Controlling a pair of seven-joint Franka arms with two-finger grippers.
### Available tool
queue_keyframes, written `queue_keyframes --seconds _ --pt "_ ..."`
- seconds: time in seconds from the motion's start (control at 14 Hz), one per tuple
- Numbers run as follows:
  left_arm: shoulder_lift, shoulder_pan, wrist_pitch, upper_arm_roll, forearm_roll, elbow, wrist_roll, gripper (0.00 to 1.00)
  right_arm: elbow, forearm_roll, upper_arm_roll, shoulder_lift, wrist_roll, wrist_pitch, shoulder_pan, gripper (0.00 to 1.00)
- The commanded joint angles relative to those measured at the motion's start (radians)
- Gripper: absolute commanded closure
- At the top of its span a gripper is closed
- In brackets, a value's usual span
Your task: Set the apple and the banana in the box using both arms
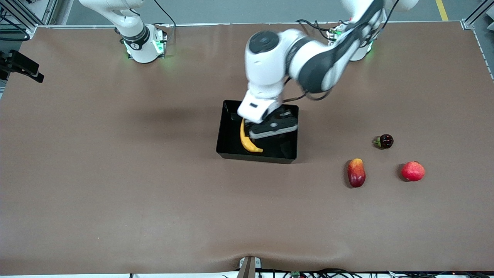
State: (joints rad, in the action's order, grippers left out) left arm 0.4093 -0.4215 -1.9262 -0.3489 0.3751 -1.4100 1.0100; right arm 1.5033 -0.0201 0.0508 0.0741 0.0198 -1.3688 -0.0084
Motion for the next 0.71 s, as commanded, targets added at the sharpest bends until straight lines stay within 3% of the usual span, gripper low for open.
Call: queue_keyframes --seconds 0.0,0.29,0.64 --pt "-0.122 0.125 0.081 -0.005 -0.122 -0.035 -0.183 0.0 -0.005 0.016 0.003 0.009 -0.001 0.01 0.002 0.0" --pt "-0.228 0.317 0.186 -0.004 -0.199 -0.037 -0.482 0.0 -0.005 0.02 0.003 0.009 -0.001 0.01 0.004 0.0" --pt "-0.305 0.431 0.318 -0.004 -0.211 -0.05 -0.591 0.0 -0.005 0.022 0.003 0.009 0.0 0.01 0.002 0.0"
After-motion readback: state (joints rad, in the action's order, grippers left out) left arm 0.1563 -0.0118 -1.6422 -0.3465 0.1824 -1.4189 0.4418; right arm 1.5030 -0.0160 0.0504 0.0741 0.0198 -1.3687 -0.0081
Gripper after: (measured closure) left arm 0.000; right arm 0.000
